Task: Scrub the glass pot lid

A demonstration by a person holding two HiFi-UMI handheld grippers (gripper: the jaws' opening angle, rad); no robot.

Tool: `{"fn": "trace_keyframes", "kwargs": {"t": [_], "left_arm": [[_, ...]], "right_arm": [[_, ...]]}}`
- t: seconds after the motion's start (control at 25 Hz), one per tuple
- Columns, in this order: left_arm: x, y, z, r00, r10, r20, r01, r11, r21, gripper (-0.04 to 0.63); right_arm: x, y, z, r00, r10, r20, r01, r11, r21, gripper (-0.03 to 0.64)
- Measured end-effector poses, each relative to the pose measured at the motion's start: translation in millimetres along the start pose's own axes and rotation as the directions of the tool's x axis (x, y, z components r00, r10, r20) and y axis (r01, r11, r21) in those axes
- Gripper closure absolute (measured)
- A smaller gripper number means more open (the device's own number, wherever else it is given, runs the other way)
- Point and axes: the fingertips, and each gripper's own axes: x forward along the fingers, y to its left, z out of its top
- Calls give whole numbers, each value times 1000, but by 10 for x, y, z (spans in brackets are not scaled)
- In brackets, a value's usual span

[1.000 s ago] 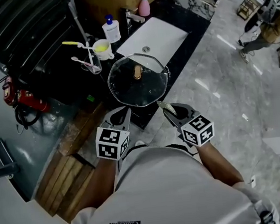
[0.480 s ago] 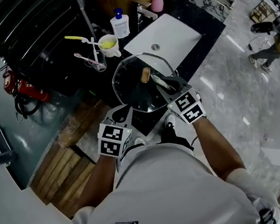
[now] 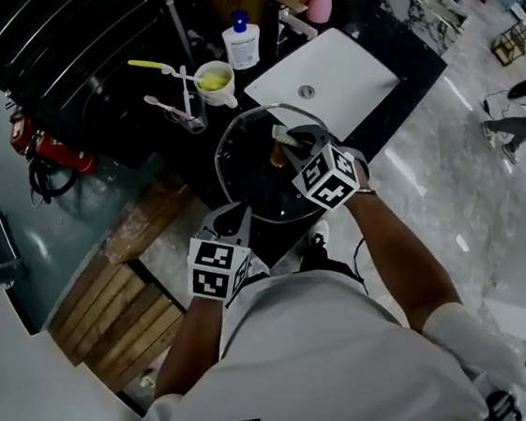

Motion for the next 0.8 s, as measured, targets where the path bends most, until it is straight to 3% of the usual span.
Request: {"fn": "trace_keyframes", "kwargs": {"t": [0.28,0.8], "left_arm": [[3,66,-68,1000,2,-10,-2,1000,-9,577],[-91,45,-37,999,-44,26,44,999,16,577]], "right_arm": [[15,206,47,1000,7,-24,-10,991,-137,532],[-125,694,79,998,56,-11,-56,994,-95,517]]}}
